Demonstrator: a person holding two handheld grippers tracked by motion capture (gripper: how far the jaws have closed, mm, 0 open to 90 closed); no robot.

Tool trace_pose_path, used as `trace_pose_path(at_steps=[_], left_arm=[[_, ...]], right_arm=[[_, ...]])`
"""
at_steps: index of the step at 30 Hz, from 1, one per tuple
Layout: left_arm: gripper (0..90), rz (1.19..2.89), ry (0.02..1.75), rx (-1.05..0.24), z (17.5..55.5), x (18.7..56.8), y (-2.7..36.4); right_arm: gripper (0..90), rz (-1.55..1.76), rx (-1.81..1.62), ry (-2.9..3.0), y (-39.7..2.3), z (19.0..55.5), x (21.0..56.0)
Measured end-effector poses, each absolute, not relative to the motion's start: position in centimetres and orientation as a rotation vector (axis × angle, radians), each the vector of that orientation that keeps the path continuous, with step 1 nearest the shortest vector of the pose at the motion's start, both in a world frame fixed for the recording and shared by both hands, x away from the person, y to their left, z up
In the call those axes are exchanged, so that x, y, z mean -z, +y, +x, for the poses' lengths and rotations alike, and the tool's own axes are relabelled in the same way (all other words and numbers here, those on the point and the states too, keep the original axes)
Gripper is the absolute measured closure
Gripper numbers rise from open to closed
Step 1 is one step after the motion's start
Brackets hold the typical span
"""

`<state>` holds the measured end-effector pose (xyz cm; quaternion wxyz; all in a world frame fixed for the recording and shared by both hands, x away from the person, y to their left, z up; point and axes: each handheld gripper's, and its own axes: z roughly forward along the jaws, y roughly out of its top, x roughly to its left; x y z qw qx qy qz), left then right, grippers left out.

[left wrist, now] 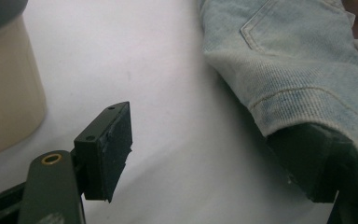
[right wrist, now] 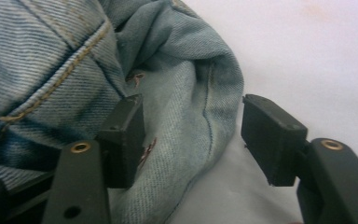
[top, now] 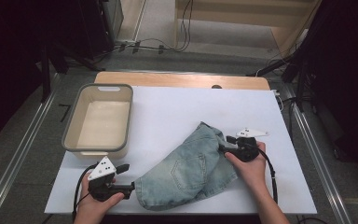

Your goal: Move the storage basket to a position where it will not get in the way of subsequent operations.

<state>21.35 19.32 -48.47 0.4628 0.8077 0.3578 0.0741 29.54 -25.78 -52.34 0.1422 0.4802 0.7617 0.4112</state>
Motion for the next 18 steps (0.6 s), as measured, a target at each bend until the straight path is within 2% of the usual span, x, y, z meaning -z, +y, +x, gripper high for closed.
trace_pose_path(at_steps=[12,18], left_arm=[[21.4,1.939,0.820,-0.203,21.6,45.7,16.9],[21.4,1.940,0.852,-0.226,21.2,45.7,18.5]], right_arm=[[54.4,1.372,-1.216,2.232,-25.8,29.4,52.5],[69.8,1.339,-1.222,2.254,-25.7,29.3,52.5]])
